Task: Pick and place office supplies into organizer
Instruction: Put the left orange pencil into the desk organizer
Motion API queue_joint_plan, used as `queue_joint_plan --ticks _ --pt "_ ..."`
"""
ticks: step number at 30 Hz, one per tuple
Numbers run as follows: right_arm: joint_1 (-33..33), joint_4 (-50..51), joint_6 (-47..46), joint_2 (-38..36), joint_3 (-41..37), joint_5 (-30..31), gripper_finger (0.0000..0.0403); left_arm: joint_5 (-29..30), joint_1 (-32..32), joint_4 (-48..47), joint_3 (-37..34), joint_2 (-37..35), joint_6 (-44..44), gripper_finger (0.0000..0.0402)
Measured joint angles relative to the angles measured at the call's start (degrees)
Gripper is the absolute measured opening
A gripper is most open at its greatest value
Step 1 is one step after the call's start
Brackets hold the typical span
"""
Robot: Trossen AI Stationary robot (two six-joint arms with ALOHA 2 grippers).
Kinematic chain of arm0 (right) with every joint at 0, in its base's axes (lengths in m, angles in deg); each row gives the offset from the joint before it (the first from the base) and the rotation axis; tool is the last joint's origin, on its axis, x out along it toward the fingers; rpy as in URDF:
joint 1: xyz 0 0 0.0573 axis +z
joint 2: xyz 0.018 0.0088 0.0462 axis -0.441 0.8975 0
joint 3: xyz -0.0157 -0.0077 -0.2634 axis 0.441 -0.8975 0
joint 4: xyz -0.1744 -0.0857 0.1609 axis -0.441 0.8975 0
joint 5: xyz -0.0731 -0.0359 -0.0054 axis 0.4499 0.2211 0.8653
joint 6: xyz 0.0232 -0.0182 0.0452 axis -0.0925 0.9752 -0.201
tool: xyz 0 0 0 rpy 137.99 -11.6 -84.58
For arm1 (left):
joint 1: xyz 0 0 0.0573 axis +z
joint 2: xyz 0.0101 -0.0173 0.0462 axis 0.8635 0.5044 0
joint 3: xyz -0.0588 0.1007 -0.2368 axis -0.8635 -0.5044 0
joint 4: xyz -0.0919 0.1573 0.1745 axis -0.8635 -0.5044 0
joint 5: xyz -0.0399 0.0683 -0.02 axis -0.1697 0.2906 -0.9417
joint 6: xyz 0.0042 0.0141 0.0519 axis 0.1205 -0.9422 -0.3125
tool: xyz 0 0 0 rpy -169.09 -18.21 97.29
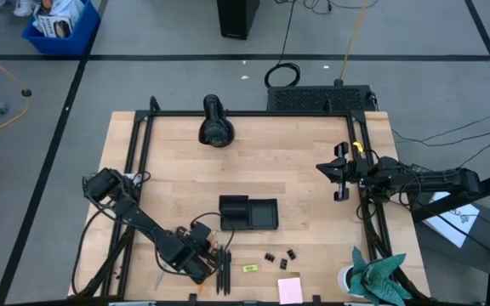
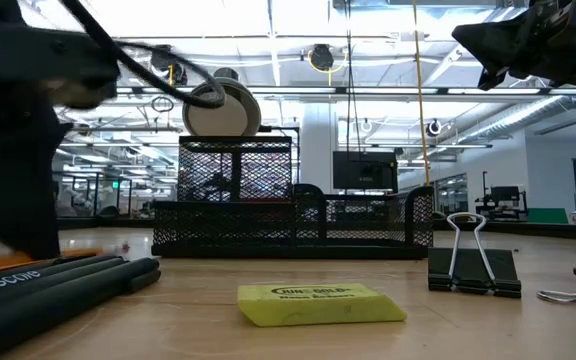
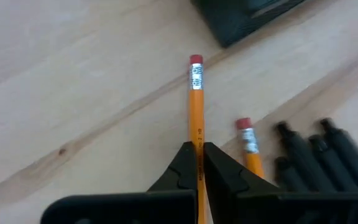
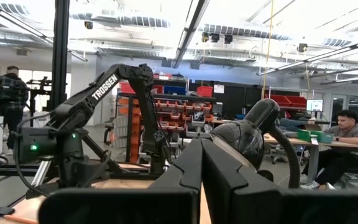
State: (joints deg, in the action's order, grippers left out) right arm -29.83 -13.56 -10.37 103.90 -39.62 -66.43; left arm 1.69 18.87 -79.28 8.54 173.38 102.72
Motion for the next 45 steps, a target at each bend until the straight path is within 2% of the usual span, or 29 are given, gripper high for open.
queue_joint_plan --ticks 8,12,17,21,24,26,32,37,40,43,45 --pt "0.0 0.0 0.0 0.0 0.0 0.0 0.0 3.4 -1.7 -15.6 12.4 -0.6 0.0 0.0004" --pt "0.0 0.0 0.0 0.0 0.0 0.0 0.0 12.0 -2.5 -19.1 18.1 -0.7 -4.9 0.0011" --pt "0.0 0.0 0.0 0.0 0.0 0.0 0.0 28.8 -2.5 -17.9 24.2 -0.7 -21.5 0.0004" --pt "0.0 -0.2 0.0 0.0 0.0 0.0 0.0 40.7 -2.1 -11.7 25.7 -0.8 -41.3 0.0014" --pt "0.0 -0.2 0.0 0.0 0.0 0.0 0.0 45.5 -0.9 -6.9 25.5 -1.5 -54.3 0.0011" --pt "0.0 -0.2 0.0 0.0 0.0 0.0 0.0 46.3 1.1 -3.9 25.5 -2.0 -60.4 0.0005" --pt "0.0 -0.7 0.0 0.0 0.0 0.0 0.0 41.3 6.7 -3.0 25.2 -4.9 -68.8 0.0007" --pt "0.0 -1.1 0.0 0.0 0.0 -0.1 0.0 33.1 10.8 8.9 21.4 -10.3 -85.0 0.0007" --pt "0.0 -1.0 0.0 0.1 0.0 -0.2 0.0 20.5 13.3 21.6 16.4 -15.2 -97.2 0.0005" --pt "0.0 -1.1 0.0 0.2 0.0 -0.2 0.0 7.4 16.1 36.9 8.3 -20.6 -106.0 0.0005" --pt "0.0 -1.2 0.0 0.2 0.0 -0.2 0.0 1.1 18.2 47.9 1.5 -23.6 -109.9 0.0007"
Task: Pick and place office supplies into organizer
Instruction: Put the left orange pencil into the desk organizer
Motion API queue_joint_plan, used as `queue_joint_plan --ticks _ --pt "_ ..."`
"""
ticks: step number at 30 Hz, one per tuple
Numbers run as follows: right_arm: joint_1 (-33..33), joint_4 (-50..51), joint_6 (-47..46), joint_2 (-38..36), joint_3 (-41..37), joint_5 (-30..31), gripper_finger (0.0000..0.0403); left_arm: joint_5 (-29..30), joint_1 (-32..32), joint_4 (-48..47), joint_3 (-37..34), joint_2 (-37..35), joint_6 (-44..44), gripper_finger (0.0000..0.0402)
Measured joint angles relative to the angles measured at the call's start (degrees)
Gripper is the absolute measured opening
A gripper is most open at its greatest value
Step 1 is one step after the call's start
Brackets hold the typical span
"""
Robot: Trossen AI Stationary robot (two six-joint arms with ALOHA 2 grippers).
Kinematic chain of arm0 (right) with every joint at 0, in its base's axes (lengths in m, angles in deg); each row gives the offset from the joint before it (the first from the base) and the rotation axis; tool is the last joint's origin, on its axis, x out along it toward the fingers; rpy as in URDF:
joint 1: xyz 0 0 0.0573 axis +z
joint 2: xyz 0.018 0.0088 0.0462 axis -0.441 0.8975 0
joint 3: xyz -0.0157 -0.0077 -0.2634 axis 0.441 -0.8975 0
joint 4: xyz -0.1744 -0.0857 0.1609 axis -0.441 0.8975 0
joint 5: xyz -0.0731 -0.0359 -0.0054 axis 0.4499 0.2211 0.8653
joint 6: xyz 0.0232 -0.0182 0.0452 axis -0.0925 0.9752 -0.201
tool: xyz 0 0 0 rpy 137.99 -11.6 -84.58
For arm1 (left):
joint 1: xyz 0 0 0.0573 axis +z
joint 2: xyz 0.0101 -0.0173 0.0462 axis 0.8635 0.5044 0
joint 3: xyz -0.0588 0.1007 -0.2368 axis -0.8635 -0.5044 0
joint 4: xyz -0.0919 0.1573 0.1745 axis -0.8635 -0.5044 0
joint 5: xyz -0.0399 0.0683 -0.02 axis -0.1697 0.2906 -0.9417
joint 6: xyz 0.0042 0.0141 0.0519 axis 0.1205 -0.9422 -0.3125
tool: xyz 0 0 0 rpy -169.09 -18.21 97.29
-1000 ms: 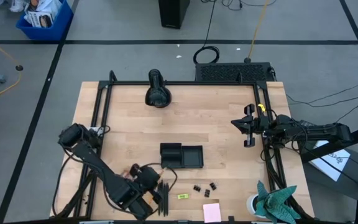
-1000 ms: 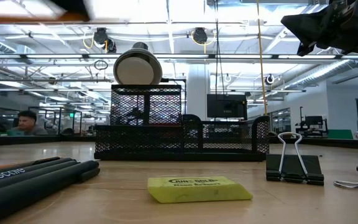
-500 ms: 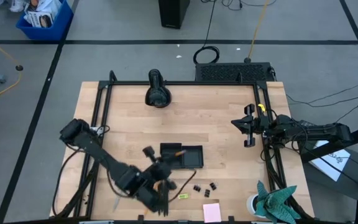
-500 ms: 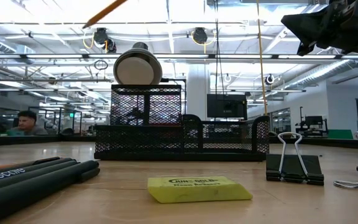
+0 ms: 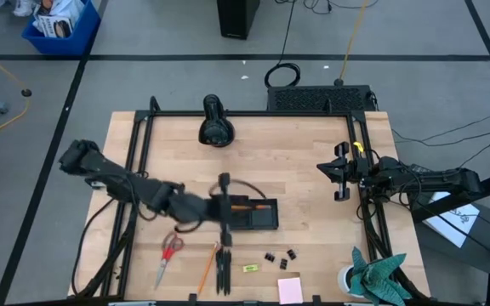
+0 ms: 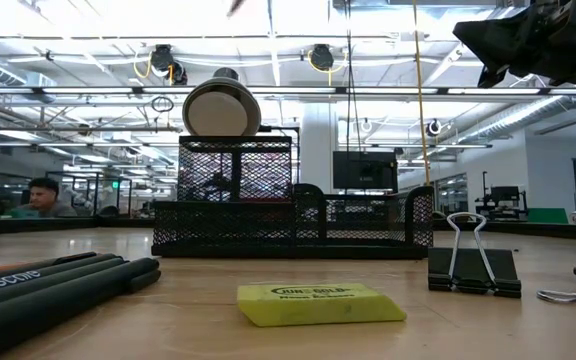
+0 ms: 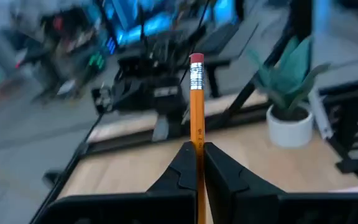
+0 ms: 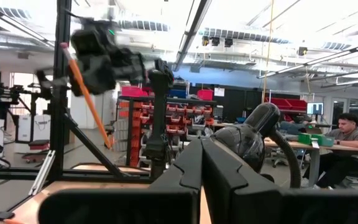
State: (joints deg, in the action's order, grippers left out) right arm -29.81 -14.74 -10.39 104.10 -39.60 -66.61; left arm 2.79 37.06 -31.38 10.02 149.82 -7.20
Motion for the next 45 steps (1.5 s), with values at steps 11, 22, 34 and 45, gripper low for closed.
queue_joint_plan --ticks 11,22,34,45 --pt "0.0 0.1 0.0 0.2 0.0 0.1 0.0 -14.1 13.4 45.9 -28.4 2.5 8.7 0.0005" --pt "0.0 -0.6 0.0 0.4 0.0 0.2 0.0 -14.2 13.6 46.7 -28.6 7.2 14.1 0.0004" --pt "0.0 0.1 0.0 1.3 0.0 0.2 0.0 -6.0 10.7 43.9 -29.6 7.6 12.9 0.0005" --pt "0.0 0.0 0.0 1.7 0.0 0.2 0.0 -2.5 8.4 55.1 -33.8 13.0 13.9 0.0007"
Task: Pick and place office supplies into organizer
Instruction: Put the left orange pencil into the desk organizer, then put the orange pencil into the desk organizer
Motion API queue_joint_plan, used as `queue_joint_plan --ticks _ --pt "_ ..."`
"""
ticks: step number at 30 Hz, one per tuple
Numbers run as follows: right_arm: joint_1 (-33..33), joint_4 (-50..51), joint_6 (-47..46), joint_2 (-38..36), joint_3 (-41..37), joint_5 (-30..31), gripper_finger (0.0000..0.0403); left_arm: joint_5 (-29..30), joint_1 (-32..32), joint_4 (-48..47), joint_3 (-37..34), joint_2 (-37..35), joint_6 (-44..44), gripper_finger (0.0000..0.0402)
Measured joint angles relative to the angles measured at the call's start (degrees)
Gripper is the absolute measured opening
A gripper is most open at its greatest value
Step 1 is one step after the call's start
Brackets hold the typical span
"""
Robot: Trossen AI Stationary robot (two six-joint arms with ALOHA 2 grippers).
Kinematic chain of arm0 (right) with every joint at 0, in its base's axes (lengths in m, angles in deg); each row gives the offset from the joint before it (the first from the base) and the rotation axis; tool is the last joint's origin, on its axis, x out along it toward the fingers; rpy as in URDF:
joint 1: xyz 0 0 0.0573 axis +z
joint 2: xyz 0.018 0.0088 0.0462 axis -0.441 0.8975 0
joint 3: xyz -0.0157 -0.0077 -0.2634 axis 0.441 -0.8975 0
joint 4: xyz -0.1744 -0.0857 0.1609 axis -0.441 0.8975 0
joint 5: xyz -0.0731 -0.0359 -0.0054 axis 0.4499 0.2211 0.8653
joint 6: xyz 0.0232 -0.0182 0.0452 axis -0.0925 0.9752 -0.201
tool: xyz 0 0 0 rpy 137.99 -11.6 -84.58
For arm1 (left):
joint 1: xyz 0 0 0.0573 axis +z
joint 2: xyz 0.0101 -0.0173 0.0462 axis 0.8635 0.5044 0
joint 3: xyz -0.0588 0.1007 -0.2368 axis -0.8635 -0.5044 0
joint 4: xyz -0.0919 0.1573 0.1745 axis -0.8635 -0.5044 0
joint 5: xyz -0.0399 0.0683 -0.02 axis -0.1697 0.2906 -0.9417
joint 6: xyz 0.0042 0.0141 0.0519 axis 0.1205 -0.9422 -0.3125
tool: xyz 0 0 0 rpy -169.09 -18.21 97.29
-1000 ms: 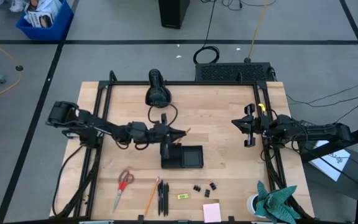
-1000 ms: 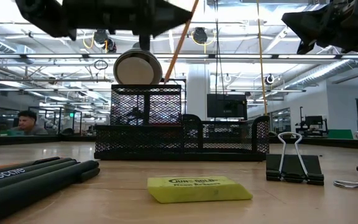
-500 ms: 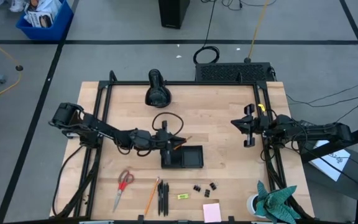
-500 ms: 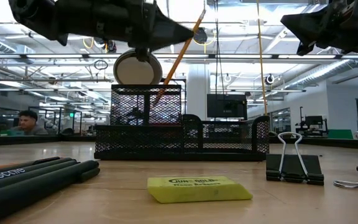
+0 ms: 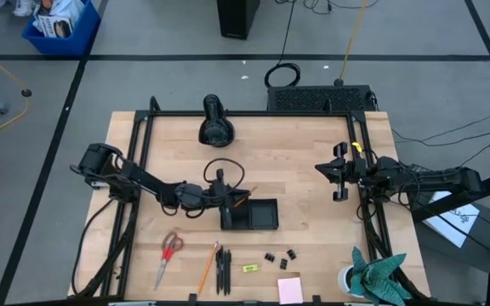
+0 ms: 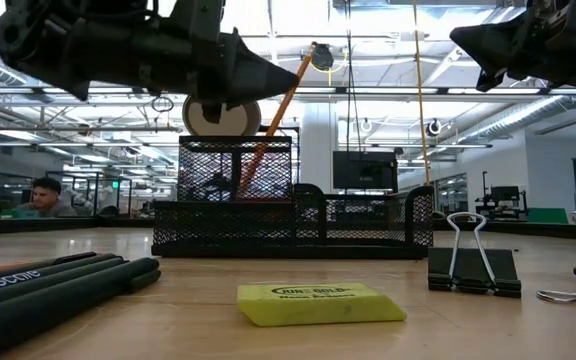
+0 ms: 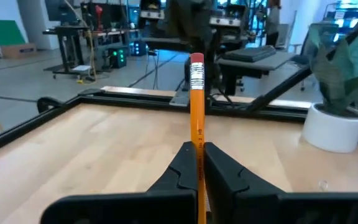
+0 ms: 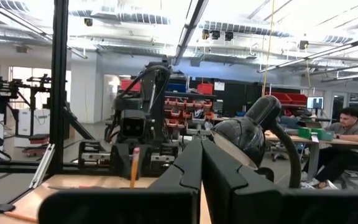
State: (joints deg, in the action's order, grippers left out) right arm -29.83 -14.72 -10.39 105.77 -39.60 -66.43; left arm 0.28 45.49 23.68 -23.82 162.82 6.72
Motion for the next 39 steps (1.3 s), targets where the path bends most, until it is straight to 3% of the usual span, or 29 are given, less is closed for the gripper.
queue_joint_plan --ticks 10,22,33,39 --pt "0.0 -0.4 0.0 0.1 0.0 0.0 0.0 2.5 -0.9 1.8 0.0 6.3 2.0 0.0007" --pt "0.0 -0.8 0.0 0.1 0.0 0.0 0.0 2.5 -1.2 1.9 0.0 6.5 1.4 0.0008" --pt "0.0 -0.8 0.0 0.1 0.0 0.0 0.0 2.4 -1.2 1.8 0.0 6.4 1.8 0.0132" --pt "0.0 -0.8 0.0 0.1 0.0 0.0 0.0 1.8 -1.3 2.2 0.0 3.8 0.5 0.0178"
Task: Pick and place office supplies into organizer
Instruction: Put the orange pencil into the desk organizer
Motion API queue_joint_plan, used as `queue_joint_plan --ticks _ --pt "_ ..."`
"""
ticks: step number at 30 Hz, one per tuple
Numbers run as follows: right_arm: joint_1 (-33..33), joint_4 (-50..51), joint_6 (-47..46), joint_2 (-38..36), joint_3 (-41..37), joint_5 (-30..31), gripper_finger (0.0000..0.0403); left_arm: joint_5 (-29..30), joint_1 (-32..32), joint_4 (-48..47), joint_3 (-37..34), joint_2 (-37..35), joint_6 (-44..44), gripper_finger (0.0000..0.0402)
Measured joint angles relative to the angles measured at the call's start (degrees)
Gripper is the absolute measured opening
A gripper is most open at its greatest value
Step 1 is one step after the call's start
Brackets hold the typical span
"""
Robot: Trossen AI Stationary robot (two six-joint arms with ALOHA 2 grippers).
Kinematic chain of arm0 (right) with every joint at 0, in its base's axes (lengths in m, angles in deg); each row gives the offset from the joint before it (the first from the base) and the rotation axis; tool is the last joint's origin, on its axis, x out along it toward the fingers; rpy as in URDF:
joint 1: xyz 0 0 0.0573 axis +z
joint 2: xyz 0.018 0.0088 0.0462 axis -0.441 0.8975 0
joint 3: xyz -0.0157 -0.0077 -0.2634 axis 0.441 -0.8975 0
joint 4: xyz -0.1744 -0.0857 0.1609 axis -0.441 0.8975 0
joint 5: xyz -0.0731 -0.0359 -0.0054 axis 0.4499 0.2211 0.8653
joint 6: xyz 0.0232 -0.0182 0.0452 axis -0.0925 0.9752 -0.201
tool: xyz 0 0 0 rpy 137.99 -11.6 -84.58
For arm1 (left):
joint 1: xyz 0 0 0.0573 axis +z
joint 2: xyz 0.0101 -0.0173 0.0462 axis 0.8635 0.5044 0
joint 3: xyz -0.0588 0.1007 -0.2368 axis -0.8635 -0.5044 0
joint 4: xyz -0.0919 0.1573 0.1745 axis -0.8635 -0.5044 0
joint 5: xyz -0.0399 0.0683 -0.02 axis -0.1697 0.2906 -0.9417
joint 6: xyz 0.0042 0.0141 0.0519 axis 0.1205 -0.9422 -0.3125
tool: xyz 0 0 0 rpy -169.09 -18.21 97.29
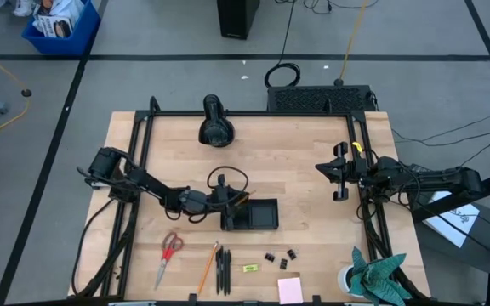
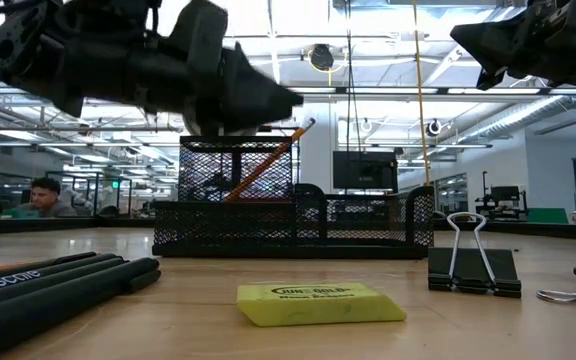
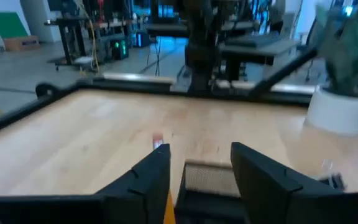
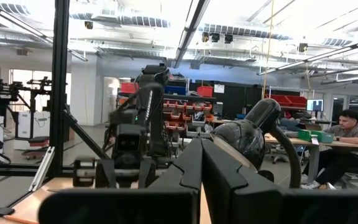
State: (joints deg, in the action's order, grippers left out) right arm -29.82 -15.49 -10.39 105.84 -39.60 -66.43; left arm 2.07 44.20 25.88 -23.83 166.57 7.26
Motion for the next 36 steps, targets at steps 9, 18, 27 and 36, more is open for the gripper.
queue_joint_plan --ticks 9,18,27,36 --pt "0.0 0.0 0.1 0.1 0.0 0.1 0.0 8.8 -5.4 -30.1 10.3 -10.7 4.2 0.0183" --pt "0.0 1.4 0.1 1.0 0.0 0.2 0.0 16.0 -18.6 -91.7 38.3 -4.5 47.8 0.0164" --pt "0.0 1.9 -1.5 1.6 0.0 0.1 0.0 9.9 -26.6 -94.6 44.3 9.0 71.1 0.0164" --pt "0.0 1.1 -3.0 1.7 0.0 0.1 0.0 -4.8 -25.3 -111.7 51.8 15.2 84.8 0.0163"
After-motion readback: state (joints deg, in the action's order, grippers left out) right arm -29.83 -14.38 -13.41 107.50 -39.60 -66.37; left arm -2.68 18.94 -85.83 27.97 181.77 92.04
